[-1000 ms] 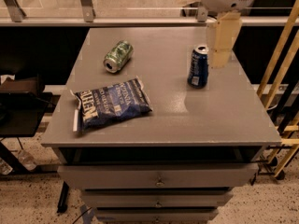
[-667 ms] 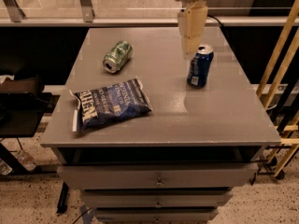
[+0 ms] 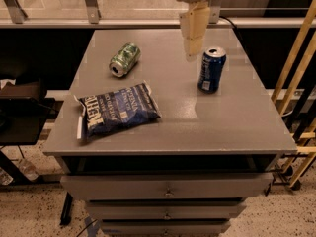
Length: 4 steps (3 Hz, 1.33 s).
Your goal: Pick green can
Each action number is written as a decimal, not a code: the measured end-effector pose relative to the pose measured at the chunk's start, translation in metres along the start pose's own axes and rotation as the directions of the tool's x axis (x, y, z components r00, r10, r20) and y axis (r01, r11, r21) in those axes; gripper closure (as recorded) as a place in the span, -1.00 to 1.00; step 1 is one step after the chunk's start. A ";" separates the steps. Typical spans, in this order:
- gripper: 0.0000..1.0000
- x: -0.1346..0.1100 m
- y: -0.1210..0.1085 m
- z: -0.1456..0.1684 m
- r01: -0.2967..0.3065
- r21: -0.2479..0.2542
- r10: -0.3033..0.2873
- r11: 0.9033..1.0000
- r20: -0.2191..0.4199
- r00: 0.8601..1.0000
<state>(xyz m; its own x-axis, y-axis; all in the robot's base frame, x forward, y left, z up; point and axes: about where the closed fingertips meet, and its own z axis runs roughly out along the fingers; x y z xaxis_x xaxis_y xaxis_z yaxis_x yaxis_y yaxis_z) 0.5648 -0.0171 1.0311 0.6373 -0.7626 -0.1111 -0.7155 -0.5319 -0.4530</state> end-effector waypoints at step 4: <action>-1.00 0.013 -0.073 0.122 0.396 -0.047 -0.398 0.917 -0.194 0.897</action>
Offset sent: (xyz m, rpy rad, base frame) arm 0.0901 0.0736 -0.0543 -0.2010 -0.2726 0.2974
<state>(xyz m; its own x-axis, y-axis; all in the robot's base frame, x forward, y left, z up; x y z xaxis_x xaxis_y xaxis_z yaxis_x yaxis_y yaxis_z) 0.6598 0.0570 0.9549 0.8006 -0.5437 0.2517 -0.4171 -0.8073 -0.4174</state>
